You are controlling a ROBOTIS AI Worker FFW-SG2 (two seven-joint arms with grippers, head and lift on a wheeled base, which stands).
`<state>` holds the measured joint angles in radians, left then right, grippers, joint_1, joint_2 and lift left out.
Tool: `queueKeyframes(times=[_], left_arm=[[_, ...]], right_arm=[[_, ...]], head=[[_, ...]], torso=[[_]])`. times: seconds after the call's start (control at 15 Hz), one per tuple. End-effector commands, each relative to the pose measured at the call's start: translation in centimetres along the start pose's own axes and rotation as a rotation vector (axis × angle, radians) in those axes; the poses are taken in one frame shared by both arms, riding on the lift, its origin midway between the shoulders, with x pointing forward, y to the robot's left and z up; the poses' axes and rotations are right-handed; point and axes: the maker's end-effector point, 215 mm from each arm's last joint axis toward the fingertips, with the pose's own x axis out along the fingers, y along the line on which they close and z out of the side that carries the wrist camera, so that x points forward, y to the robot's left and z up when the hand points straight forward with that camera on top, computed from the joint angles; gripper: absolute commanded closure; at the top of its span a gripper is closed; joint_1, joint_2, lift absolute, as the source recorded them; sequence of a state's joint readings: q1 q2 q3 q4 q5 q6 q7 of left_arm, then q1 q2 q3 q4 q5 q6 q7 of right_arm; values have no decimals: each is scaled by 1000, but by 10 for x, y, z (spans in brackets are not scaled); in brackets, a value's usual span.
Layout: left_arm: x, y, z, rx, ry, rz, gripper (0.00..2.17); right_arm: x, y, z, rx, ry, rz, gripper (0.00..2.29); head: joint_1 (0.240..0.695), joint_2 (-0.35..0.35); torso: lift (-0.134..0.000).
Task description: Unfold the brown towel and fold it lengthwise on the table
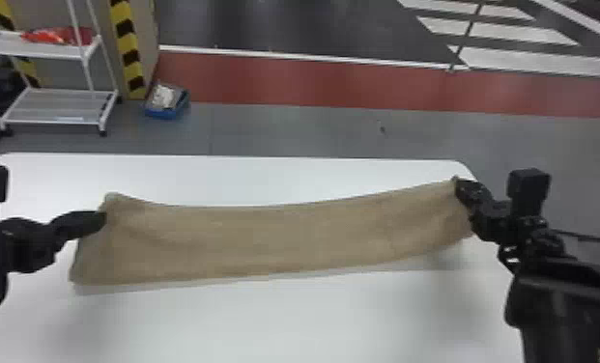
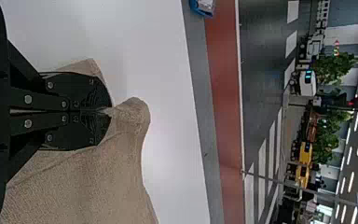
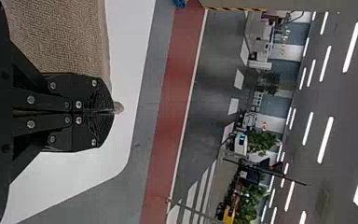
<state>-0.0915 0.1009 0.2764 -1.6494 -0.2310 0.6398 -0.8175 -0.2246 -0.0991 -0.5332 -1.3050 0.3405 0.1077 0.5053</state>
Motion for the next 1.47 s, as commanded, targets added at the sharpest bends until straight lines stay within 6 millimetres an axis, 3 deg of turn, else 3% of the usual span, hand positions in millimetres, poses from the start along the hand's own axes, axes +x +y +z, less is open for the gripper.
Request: queueKeyframes(times=[0.0,0.13,0.2,0.33,0.53,0.6,0.67,0.8,0.87,0.93,1.0,1.07,1.2,1.4], left_arm=[[-1,4,-2,-2,-4,5,1467],[-2,10,-6,-5,2,12,1467],[-3,12,-8,-5,6,15,1463],[-2,11,-12,-8,13,14,1467],[1,9,-17,-7,20,14,1463],[1,9,-17,-6,21,14,1463],[2,7,-17,-6,21,10,1460],[4,2,-19,-1,24,6,1447],[5,0,-20,-2,26,4,1359],[5,-1,-22,-1,24,3,826],[4,-3,-20,10,14,2,90],[1,-2,-20,3,6,3,-2],[-8,2,-10,-27,-50,5,12],[-38,23,1,-120,-149,27,33]], right_arm=[[6,-1,2,-4,-7,3,1426],[16,-5,0,-20,7,-6,1430],[22,-5,-1,-32,16,-7,1595],[30,-3,0,-72,35,-11,1656],[42,21,-16,-178,106,29,1636],[44,27,-21,-198,120,37,1430],[44,29,-29,-209,151,43,950],[42,29,-43,-246,193,39,323],[42,24,-49,-253,205,9,97],[41,19,-51,-254,207,-4,16],[37,11,-51,-243,203,-22,16],[30,-1,-48,-215,182,-48,29],[13,-14,-37,-127,148,-85,49],[-23,-5,-17,-62,77,-101,73]], head=[[695,-164],[695,-162],[695,-161],[695,-158],[695,-154],[695,-146],[695,-142],[695,-136],[695,-136],[695,-137],[695,-149],[695,-154],[695,-166],[695,-173]], torso=[[-109],[-109],[-109],[-109],[-109],[-109],[-109],[-109],[-109],[-109],[-109],[-109],[-109],[-109]])
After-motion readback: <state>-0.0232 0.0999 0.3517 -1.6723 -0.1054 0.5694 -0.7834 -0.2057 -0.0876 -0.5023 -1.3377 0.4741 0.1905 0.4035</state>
